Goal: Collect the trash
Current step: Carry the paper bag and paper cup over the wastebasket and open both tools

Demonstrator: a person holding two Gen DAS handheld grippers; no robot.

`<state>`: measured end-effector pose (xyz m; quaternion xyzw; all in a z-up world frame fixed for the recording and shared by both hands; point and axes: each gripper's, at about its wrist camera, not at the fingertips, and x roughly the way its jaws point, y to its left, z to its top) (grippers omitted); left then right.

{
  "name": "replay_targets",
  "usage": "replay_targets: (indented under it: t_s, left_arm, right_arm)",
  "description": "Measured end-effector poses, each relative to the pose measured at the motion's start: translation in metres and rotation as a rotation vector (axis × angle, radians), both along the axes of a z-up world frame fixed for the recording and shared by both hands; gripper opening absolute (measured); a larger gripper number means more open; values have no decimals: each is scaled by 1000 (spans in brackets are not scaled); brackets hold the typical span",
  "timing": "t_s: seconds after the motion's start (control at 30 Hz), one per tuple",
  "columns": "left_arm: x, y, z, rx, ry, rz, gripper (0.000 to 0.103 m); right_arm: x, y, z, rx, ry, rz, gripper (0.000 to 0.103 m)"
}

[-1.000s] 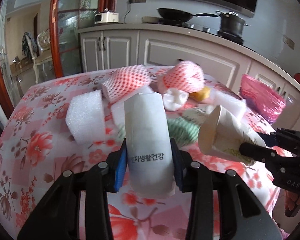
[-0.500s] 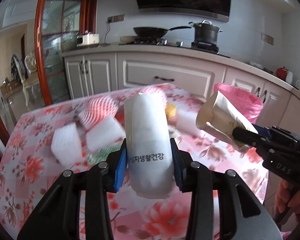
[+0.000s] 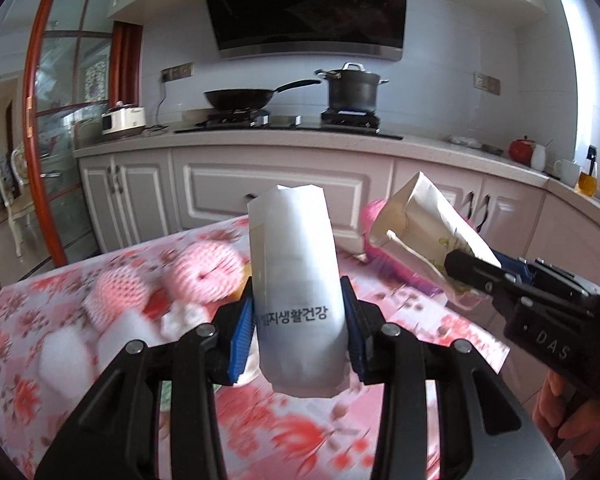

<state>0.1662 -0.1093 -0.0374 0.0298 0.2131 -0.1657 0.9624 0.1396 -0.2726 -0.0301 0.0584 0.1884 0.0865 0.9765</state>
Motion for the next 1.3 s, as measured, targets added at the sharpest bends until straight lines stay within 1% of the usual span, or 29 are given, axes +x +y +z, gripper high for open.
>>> replay_targets:
  t_s: [0.23, 0.37, 0.47, 0.63, 0.8, 0.97, 1.1, 1.2, 1.23, 1.27, 1.3]
  left_arm:
    - [32, -49, 8, -28, -34, -91, 39]
    - [54, -84, 13, -40, -50, -157, 39]
    - [74, -113, 14, -36, -56, -204, 39]
    - [116, -158, 15, -39, -55, -266, 39]
    - [162, -191, 7, -59, -18, -298, 39]
    - [216, -223, -9, -76, 36, -312, 39]
    - [243, -240, -18, -86, 61, -323, 40]
    - [257, -252, -27, -78, 84, -338, 42]
    - [261, -254, -31, -72, 90, -336, 48]
    - [266, -257, -36, -64, 95, -328, 58]
    - [268, -256, -39, -62, 98, -317, 61]
  right_arm:
    - [13, -44, 9, -10, -36, -119, 33]
    - [27, -75, 10, -21, -38, -185, 33]
    - [41, -99, 10, -29, -32, -236, 33]
    - [70, -138, 8, -11, -24, -295, 33]
    - [100, -167, 0, -2, -6, -331, 33]
    - [128, -188, -8, -2, 6, -356, 33]
    - [144, -201, -14, -7, 17, -370, 33]
    - [156, -209, -20, -7, 29, -360, 34]
    - [159, -210, -23, -6, 31, -357, 35]
    - [162, -212, -25, -6, 41, -356, 42]
    - [165, -215, -27, -4, 47, -363, 46]
